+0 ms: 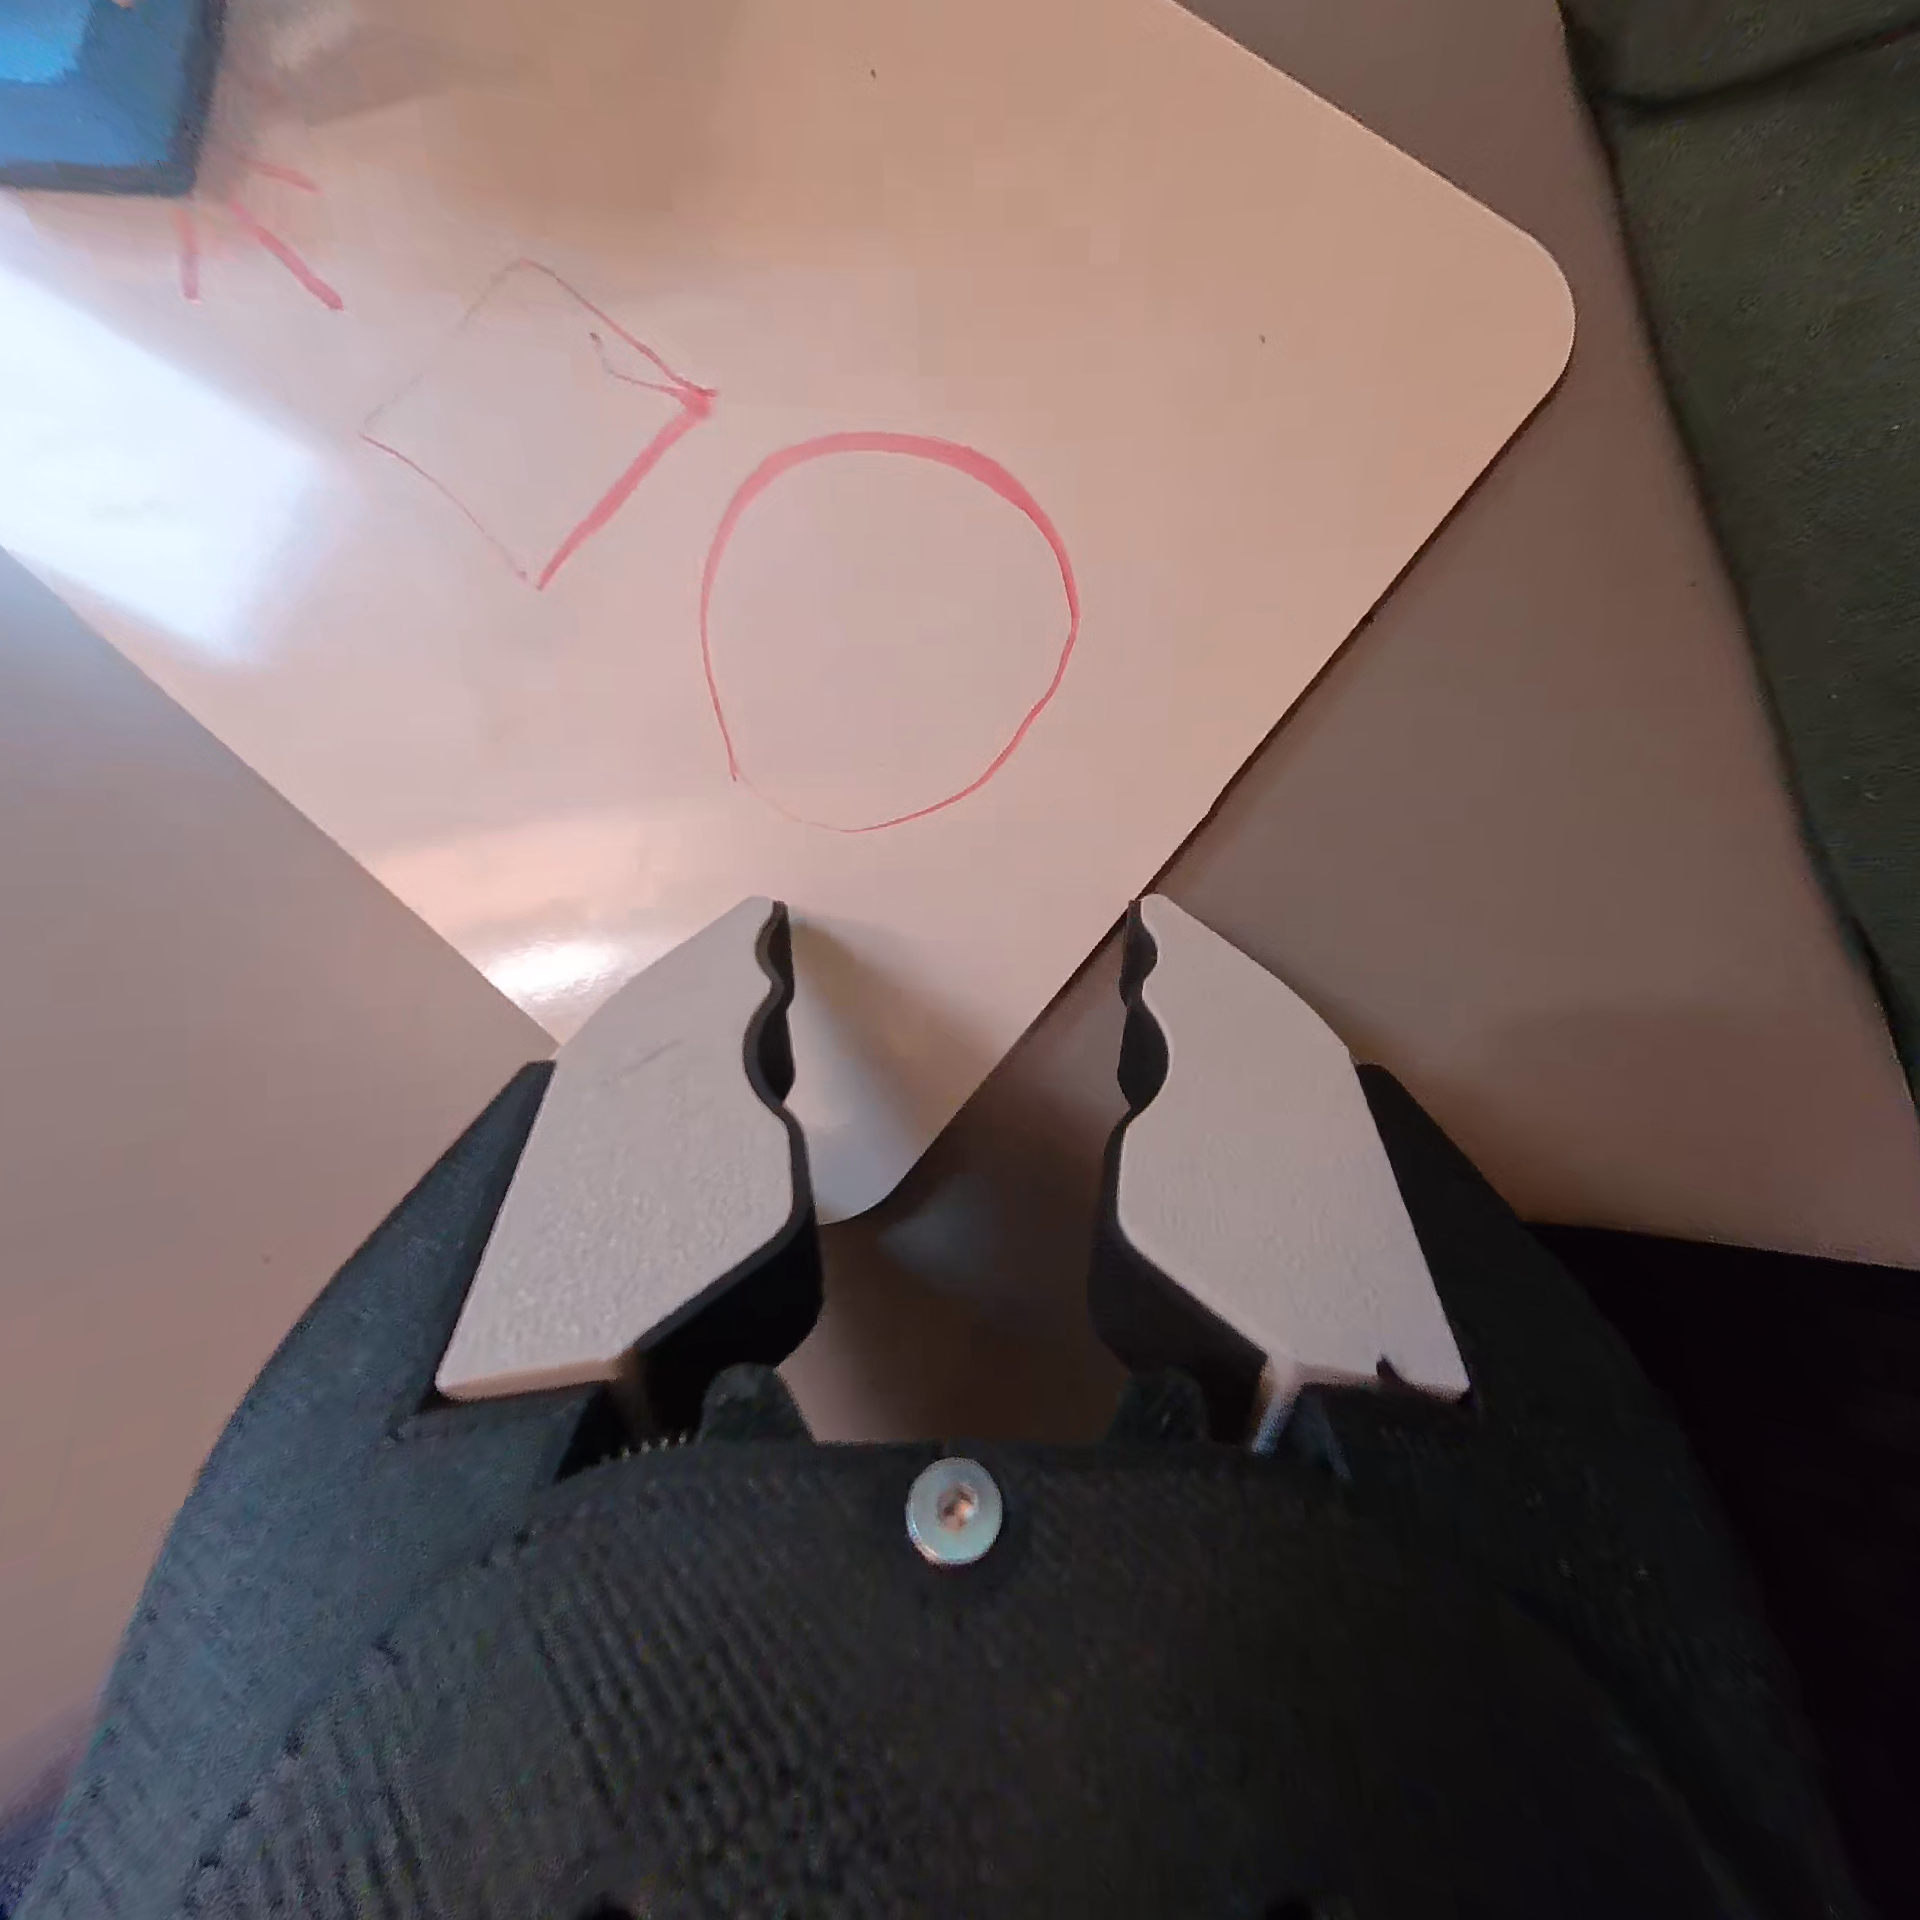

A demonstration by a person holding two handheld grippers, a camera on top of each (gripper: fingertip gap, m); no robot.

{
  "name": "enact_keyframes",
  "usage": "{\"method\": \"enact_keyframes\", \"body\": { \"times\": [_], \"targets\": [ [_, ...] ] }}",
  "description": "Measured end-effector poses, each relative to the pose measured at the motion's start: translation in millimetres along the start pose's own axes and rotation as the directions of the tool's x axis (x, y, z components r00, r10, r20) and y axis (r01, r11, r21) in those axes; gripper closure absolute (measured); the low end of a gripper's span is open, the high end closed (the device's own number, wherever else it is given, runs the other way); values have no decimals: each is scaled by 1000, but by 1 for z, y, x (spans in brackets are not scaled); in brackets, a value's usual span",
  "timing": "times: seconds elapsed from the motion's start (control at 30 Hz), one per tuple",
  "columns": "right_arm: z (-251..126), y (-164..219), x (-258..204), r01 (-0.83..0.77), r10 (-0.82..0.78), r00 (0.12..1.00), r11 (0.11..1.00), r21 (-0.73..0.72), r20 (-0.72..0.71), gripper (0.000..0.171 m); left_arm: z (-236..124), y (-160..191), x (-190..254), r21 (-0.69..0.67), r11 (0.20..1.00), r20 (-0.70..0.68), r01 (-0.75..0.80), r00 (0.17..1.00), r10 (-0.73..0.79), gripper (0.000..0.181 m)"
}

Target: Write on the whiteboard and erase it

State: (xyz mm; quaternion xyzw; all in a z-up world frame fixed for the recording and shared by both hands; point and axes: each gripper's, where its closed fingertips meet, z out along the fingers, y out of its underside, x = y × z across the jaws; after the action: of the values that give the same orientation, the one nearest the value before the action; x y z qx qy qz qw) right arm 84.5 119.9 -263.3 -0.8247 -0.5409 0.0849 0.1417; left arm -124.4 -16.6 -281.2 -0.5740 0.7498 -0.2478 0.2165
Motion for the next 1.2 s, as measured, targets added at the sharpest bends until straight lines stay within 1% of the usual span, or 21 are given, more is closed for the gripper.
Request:
{"method": "enact_keyframes", "body": {
  "times": [0.07, 0.13, 0.17, 0.23, 0.27, 0.3, 0.33, 0.43, 0.5, 0.6, 0.63, 0.67, 0.77, 0.83, 0.87, 0.93, 1.0, 1.03, 1.1, 1.17, 1.2],
  "targets": [
    [4, -12, -32, 83, -84, 996, 996, 20, 41, 125, 0, 0, 0, 10, 1000, 2, 4, 1000, -4, 120],
    [0, -1, -52, 160, -159, 986, 987, -15, 51, 125, 0, -1, 1, 16, 1000, 5, 5, 1000, -5, 122],
    [-4, 10, -49, 157, -155, 987, 986, -46, 46, 125, 0, -1, 1, 19, 1000, 4, 2, 1000, -2, 124],
    [-11, 31, -20, 32, -31, 999, 997, -68, 7, 125, 1, -3, 1, 19, 1000, 2, -3, 1000, 3, 124],
    [-12, 33, -5, -46, 46, 999, 998, -43, 1, 125, 2, -3, 1, 18, 1000, 3, -2, 1000, 2, 124],
    [-10, 27, 3, -113, 113, 994, 994, -8, 13, 125, 2, -4, 1, 19, 1000, 3, -2, 1000, 2, 124],
    [-7, 18, 3, -132, 131, 991, 991, 20, 24, 125, 3, -5, 1, 21, 1000, 4, -1, 1000, 1, 124],
    [0, -3, -37, 43, -46, 998, 998, 49, 52, 125, 3, -5, 0, 24, 1000, 5, 3, 1000, -4, 124],
    [-5, 10, -46, 116, -116, 992, 993, 0, 40, 125, 3, -5, -1, 24, 1000, 8, 7, 1000, -7, 123],
    [-14, 39, -1, -53, 52, 999, 998, -45, -16, 125, 3, -5, -1, 20, 1000, 11, 8, 1000, -8, 122],
    [-13, 36, 8, -113, 113, 994, 993, -23, -5, 125, 4, -6, -1, 20, 1000, 12, 9, 1000, -9, 122],
    [-9, 27, 8, -122, 122, 993, 993, 0, 1, 125, 4, -6, -2, 18, 1000, 13, 11, 1000, -11, 122],
    [0, -3, -35, 36, -38, 998, 998, 41, 49, 125, 4, -5, -3, 17, 1000, 18, 22, 1000, -22, 119],
    [-3, 6, -62, 88, -91, 992, 995, 37, 90, 125, 3, -5, -3, 19, 1000, 23, 25, 999, -25, 120],
    [-7, 18, -59, 91, -92, 993, 996, 18, 69, 125, 3, -5, -2, 18, 1000, 23, 22, 999, -23, 121],
    [-15, 43, -24, -16, 16, 1000, 1000, -12, -4, 125, 3, -6, -2, 12, 1000, 25, 15, 1000, -15, 121],
    [-14, 41, -1, -131, 131, 991, 991, 38, 2, 125, 4, -7, -2, 11, 1000, 31, 11, 999, -12, 122],
    [-11, 30, -2, -122, 122, 993, 991, 62, 3, 125, 4, -7, -3, 12, 1000, 35, 12, 999, -13, 122],
    [-3, 8, -28, -21, 19, 999, 996, 88, 26, 125, 4, -7, -3, 9, 1000, 38, 14, 999, -15, 121],
    [-4, 8, -60, 59, -64, 996, 995, 78, 70, 125, 4, -7, -3, 11, 1000, 39, 18, 999, -18, 121],
    [-7, 17, -64, 82, -86, 994, 995, 60, 64, 125, 4, -7, -3, 12, 1000, 38, 20, 999, -20, 121]
  ]
}}
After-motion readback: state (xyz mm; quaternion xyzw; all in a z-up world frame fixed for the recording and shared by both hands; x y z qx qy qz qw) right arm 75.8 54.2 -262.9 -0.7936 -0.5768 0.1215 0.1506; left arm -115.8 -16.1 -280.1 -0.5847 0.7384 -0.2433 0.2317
